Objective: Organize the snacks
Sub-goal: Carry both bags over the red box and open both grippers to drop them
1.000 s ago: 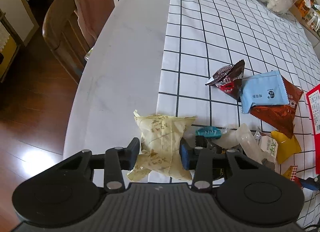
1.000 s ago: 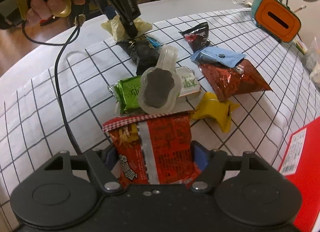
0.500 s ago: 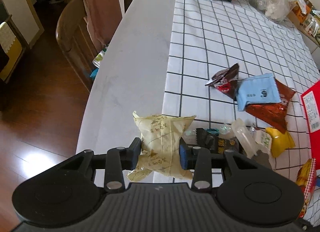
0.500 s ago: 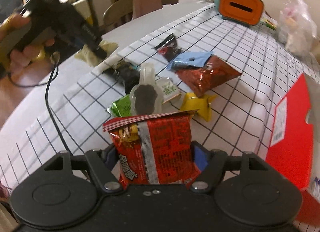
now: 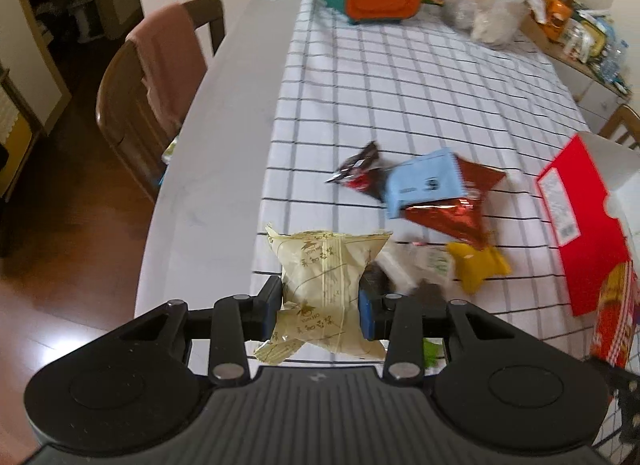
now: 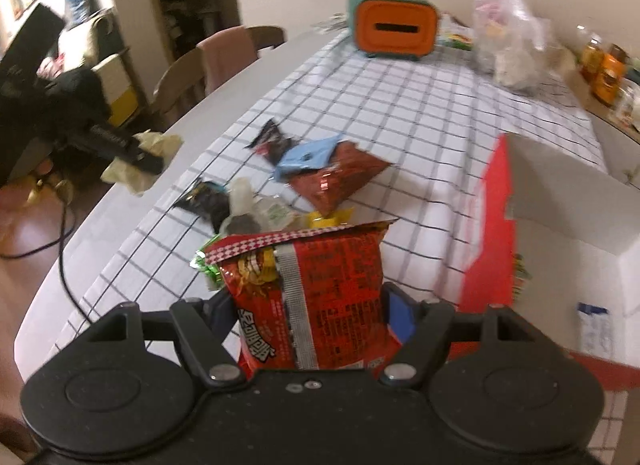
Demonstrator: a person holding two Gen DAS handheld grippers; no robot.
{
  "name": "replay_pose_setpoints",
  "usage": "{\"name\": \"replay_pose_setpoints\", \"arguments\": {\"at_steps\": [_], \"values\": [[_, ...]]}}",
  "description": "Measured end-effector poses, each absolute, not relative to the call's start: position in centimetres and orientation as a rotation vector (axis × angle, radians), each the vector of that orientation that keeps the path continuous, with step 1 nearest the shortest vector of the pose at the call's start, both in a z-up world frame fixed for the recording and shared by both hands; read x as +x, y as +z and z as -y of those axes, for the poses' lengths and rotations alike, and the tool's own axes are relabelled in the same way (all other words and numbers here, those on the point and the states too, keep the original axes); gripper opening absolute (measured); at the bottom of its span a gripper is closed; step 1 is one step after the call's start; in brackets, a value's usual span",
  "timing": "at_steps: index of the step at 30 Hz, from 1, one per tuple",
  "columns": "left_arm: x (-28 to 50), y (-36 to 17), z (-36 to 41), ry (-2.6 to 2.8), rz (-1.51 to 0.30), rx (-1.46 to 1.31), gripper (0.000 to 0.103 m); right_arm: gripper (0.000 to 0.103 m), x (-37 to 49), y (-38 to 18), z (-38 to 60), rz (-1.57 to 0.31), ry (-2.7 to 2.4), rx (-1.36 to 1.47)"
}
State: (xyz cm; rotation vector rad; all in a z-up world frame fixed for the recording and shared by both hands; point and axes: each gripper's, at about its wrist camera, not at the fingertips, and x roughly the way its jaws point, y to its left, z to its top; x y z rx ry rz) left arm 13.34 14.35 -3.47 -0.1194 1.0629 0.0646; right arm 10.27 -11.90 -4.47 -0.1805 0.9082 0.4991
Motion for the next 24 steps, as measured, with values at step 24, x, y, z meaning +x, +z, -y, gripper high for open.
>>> {"name": "replay_pose_setpoints", "arguments": {"at_steps": [24], "values": [[13.7, 4.0, 6.7, -0.146, -0.944, 0.081, 0.038, 0.073, 13.5, 0.8, 26.2, -0.866, 0.316, -0.045]]}}
